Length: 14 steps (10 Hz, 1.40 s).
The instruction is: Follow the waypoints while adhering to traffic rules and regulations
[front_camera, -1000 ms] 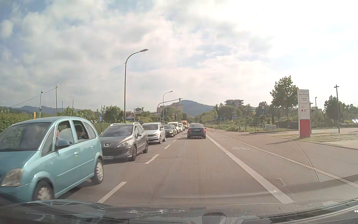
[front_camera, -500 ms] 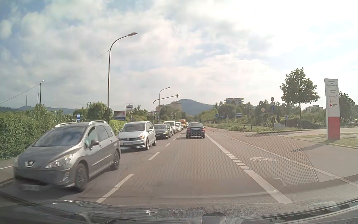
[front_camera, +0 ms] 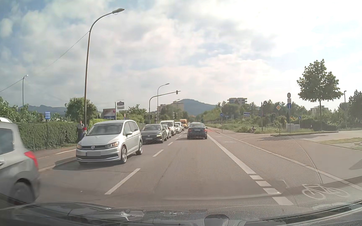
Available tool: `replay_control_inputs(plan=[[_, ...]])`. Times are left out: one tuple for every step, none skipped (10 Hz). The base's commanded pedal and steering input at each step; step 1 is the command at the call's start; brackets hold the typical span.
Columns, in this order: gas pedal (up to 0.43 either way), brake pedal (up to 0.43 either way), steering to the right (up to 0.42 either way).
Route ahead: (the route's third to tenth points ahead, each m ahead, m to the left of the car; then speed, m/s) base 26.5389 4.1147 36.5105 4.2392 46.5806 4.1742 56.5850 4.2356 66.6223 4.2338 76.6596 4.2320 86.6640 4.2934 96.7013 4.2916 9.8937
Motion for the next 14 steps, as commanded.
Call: replay_control_inputs(plan=[[0.079, 0.000, -0.003], [0.067, 0.000, -0.004], [0.067, 0.000, -0.002], [0.067, 0.000, -0.004], [0.067, 0.000, -0.002], [0.067, 0.000, -0.002], [0.067, 0.000, -0.002], [0.067, 0.000, -0.002], [0.059, 0.000, -0.002], [0.059, 0.000, -0.002], [0.039, 0.000, -0.002], [0.028, 0.000, -0.001], [0.028, 0.000, -0.002], [0.028, 0.000, -0.004]])
